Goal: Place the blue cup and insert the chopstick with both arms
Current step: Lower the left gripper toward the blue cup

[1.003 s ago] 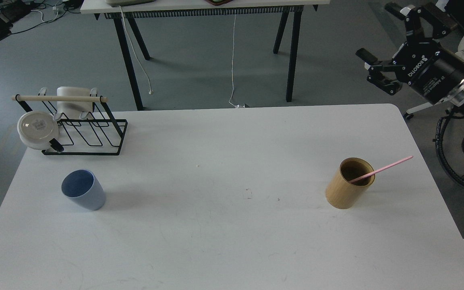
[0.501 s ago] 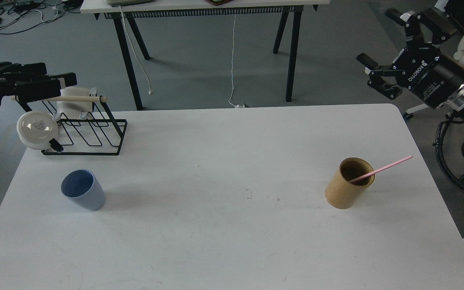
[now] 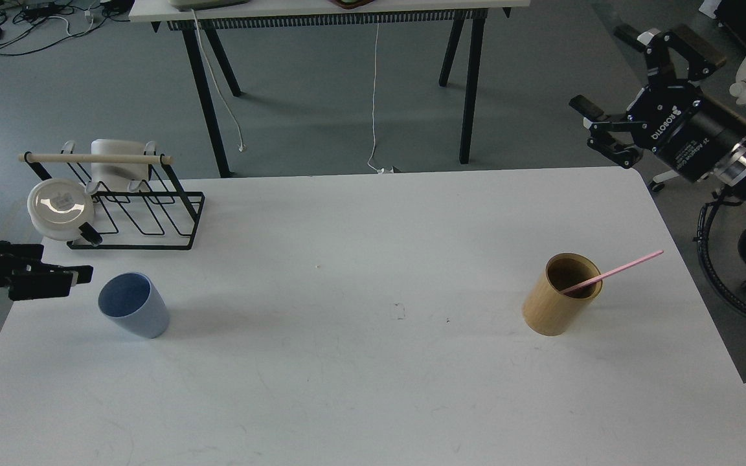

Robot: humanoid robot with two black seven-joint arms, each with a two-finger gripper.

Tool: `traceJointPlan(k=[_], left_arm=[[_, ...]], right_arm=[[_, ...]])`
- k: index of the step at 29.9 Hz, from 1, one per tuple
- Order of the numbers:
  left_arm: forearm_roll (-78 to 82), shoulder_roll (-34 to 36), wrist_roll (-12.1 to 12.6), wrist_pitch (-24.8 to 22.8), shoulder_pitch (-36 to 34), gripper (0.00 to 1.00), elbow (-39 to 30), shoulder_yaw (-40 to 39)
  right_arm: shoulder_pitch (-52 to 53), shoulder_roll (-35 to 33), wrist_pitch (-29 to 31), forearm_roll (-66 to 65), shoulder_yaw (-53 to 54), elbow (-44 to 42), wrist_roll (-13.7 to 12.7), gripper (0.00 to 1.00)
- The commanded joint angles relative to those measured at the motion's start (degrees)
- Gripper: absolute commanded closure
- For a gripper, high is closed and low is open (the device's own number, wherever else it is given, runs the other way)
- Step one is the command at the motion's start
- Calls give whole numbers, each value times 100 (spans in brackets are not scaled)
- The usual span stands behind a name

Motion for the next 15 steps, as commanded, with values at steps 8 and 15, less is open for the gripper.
traceJointPlan(k=[8, 15], left_arm=[[6, -380, 0, 0, -45, 1, 648, 188], [6, -731, 0, 0, -150, 1, 921, 188]], right_arm=[[-11, 10, 0, 0, 18, 18, 0, 1], [-3, 27, 0, 0, 53, 18, 0, 1]])
